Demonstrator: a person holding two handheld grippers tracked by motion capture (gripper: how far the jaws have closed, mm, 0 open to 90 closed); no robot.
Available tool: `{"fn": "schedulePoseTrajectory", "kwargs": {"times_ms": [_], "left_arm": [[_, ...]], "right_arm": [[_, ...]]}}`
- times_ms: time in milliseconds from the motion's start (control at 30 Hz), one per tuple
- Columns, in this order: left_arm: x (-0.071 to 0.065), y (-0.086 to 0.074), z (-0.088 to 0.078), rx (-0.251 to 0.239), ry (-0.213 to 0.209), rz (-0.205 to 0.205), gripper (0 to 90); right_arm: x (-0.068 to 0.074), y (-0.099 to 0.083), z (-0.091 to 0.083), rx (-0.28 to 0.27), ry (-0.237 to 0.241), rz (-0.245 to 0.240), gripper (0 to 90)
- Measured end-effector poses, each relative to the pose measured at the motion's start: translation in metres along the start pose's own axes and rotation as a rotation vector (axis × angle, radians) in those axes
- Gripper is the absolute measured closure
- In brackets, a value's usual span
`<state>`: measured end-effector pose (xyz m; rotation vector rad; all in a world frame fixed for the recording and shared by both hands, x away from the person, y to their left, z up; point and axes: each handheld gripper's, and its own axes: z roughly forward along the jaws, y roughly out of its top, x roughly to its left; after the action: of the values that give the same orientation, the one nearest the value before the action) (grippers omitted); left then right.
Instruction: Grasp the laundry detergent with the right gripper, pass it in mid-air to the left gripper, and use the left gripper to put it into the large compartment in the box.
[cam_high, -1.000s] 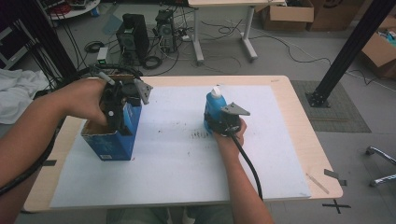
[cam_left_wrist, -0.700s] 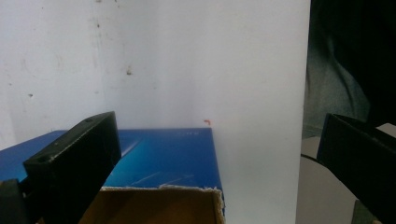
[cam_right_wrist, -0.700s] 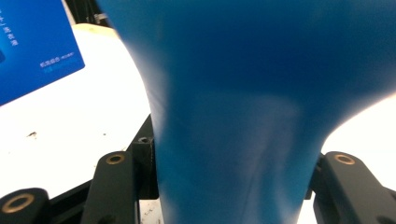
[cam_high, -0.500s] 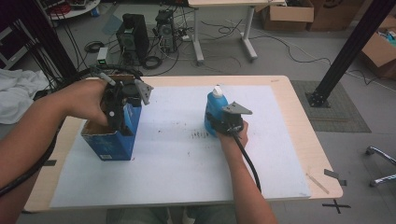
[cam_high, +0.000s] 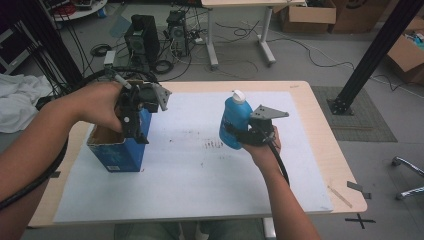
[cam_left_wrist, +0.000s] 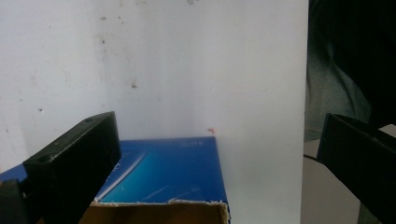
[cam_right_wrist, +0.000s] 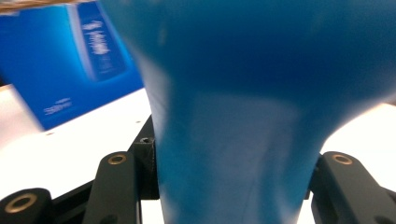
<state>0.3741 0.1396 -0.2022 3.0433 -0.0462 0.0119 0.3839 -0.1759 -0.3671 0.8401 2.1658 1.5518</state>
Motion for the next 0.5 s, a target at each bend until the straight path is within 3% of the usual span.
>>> {"fn": "schedulePoseTrajectory", "kwargs": {"times_ms": [267, 333, 500], "left_arm": [[-0.001, 0.015, -0.003, 0.0, -0.001, 0.029, 0.1], [-0.002, 0.018, -0.003, 0.002, -0.002, 0.035, 0.1], [-0.006, 0.027, -0.003, 0.009, -0.007, 0.055, 0.1]], "right_arm": [[0.019, 0.012, -0.014, 0.018, 0.144, -0.105, 45.4], [0.024, 0.012, -0.015, 0.022, 0.188, -0.108, 45.3], [0.033, 0.009, -0.011, 0.038, 0.245, -0.126, 45.1]]}}
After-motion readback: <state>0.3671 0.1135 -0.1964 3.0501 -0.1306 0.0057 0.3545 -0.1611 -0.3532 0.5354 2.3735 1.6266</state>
